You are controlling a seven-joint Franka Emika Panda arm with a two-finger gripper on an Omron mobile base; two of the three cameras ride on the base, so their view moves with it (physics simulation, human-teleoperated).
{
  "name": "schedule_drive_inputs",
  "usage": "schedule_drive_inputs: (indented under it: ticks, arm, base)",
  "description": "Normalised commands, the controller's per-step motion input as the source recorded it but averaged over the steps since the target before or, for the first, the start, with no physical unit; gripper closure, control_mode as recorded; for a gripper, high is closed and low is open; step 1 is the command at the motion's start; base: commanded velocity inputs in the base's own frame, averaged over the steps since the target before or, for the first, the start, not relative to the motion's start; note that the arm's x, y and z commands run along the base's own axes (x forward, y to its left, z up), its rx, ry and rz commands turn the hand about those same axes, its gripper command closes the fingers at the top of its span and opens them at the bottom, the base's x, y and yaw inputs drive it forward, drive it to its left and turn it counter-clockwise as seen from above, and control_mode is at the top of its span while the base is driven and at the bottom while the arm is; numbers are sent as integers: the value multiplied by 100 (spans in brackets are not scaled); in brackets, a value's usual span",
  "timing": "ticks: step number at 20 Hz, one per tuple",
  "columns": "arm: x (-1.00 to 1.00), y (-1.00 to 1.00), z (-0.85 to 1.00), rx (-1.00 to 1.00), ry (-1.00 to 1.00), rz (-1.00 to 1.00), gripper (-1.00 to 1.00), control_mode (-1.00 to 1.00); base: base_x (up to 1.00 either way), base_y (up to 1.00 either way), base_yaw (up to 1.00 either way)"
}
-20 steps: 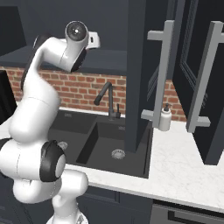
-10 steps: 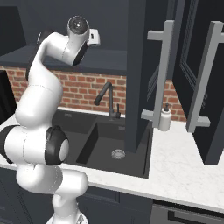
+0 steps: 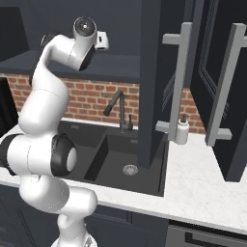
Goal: Gather all objects into one cabinet and sort the glasses and bowls to opposite sides.
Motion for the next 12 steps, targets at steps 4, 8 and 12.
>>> schedule_drive_inputs:
  ticks: [4, 8, 12]
  arm:
    - [22, 0, -25, 0, 0, 0, -100, -100]
    - [6, 0, -10, 0, 0, 0, -100, -100]
    - [0, 1, 0, 0, 0, 0, -100, -100]
  base:
    - [0, 0, 0]
    - [0, 0, 0]
    - [0, 0, 0]
